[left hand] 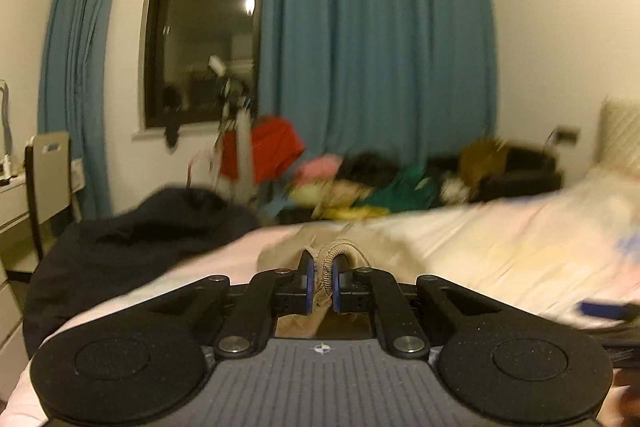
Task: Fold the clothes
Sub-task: 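Grasp the beige T-shirt hem with the left tool and lift it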
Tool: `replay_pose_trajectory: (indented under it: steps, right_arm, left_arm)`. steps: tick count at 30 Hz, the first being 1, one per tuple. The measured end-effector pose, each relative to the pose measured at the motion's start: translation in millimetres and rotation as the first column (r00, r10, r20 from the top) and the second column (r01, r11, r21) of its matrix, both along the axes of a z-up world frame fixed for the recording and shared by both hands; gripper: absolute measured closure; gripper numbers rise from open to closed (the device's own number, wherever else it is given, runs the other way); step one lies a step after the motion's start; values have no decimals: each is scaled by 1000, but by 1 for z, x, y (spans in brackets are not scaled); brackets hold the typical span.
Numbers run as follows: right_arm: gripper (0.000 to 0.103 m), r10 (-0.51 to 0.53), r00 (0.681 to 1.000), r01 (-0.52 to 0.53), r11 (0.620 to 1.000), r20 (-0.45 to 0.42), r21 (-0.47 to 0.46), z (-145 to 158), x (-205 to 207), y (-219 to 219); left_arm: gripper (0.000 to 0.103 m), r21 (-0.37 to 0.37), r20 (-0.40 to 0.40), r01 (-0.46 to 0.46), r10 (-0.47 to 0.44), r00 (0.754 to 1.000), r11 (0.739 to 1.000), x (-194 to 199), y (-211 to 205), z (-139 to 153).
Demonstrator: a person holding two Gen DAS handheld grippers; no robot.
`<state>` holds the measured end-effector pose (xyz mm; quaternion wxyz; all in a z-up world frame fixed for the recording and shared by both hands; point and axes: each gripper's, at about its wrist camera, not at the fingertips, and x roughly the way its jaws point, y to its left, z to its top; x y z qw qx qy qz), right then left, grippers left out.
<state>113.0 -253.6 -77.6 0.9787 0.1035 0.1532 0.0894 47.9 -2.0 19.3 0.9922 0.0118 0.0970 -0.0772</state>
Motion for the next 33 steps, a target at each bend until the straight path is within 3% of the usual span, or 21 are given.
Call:
replay_pose_trajectory:
  steps: [4, 7, 12, 14, 15, 16, 17, 22, 25, 29, 33]
  right_arm:
    - [0, 3, 999, -2, 1000, 32, -25, 8, -15, 8]
    - [0, 32, 999, -29, 998, 44, -49, 12, -25, 21]
    - [0, 180, 984, -177, 978, 15, -109, 7, -33, 70]
    - [7, 238, 971, -235, 963, 1, -132, 6, -36, 89]
    - [15, 266, 964, -264, 954, -6, -143, 5, -38, 99]
    - [31, 294, 956, -293, 944, -14, -153, 4, -39, 109]
    - [36, 304, 952, -305, 942, -31, -140, 1, -35, 117]
    - [38, 357, 934, -358, 929, -26, -95, -10, -14, 146]
    - [39, 331, 943, -332, 940, -26, -75, -18, -5, 147]
    - [38, 195, 979, -196, 981, -56, -15, -21, 9, 123]
    - [37, 67, 995, -65, 998, -80, 21, -11, 14, 90]
  left_arm:
    - [95, -133, 112, 94, -79, 991, 987, -61, 13, 29]
    - [95, -153, 164, 165, -140, 977, 974, -86, 22, 35]
    - [94, -255, 65, 124, -111, 992, 959, -73, 47, 22]
    - [94, -289, 24, 96, -93, 995, 953, -64, 59, 12]
    - [94, -306, 12, 92, -93, 996, 948, -59, 65, 8]
    - [94, -328, 3, 92, -97, 995, 940, -54, 70, 2]
    - [94, -349, -7, 94, -103, 995, 932, -49, 74, -4]
    - [94, -344, -64, 87, -115, 991, 935, -24, 83, -25]
    - [94, -346, -69, 94, -126, 990, 933, -10, 82, -33]
    - [94, -300, -74, 92, -120, 990, 950, 6, 67, -38]
    - [94, -266, -98, 80, -109, 989, 961, 5, 53, -44]
